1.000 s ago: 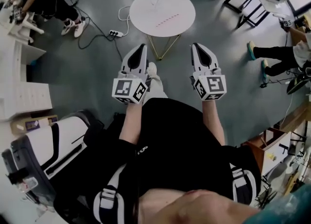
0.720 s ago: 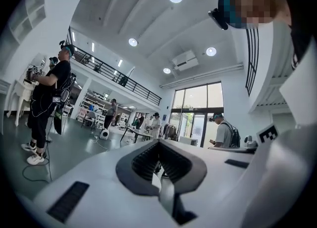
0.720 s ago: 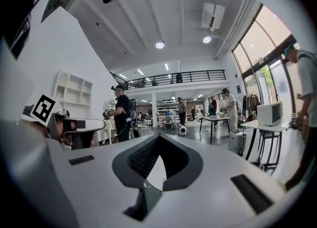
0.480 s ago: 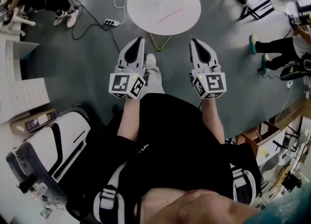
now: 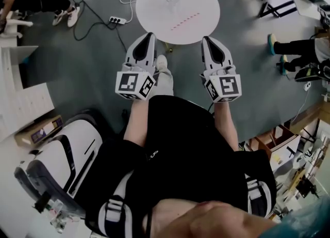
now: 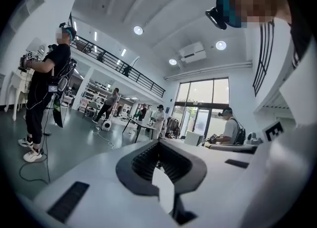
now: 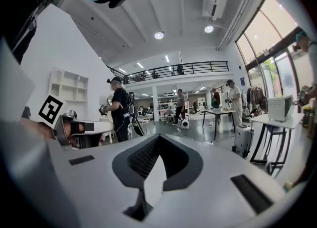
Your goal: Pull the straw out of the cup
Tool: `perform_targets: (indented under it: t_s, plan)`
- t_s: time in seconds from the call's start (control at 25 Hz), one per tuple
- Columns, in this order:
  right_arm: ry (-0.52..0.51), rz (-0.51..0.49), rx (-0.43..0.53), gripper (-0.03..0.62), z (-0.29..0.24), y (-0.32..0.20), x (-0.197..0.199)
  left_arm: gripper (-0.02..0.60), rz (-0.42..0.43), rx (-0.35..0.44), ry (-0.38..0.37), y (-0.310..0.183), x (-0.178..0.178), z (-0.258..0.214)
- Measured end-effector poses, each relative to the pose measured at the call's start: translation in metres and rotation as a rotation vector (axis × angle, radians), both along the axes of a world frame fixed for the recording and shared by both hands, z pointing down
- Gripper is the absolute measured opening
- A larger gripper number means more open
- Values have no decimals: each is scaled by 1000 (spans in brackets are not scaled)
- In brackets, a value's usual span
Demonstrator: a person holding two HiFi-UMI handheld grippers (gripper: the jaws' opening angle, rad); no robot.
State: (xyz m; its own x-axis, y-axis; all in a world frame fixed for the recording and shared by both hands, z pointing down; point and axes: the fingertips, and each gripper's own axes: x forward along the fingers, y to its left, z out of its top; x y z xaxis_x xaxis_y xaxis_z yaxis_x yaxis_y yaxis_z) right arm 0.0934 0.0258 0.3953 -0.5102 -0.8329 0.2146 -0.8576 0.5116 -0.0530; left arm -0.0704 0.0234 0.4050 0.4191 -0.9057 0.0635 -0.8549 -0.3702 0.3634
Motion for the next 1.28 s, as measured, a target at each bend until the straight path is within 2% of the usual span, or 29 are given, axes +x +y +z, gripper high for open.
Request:
perform_targets:
  t_s: [0.52,0.84,1.08,1.28]
  plan:
    - [-72,86,-10,15,4,-85,-3,8,111,-39,-49,-97,5,10]
    - [-58,145,-41,15,17,-134,1,8,184,-55,-32,-143,15,18]
    - [-36,140,-14,15,8,-159,-10,8,178,-51,-19,-169,1,19]
    - [-27,143,-17,15,9,-167,-5,8,174,-42,-16,-179,3,17]
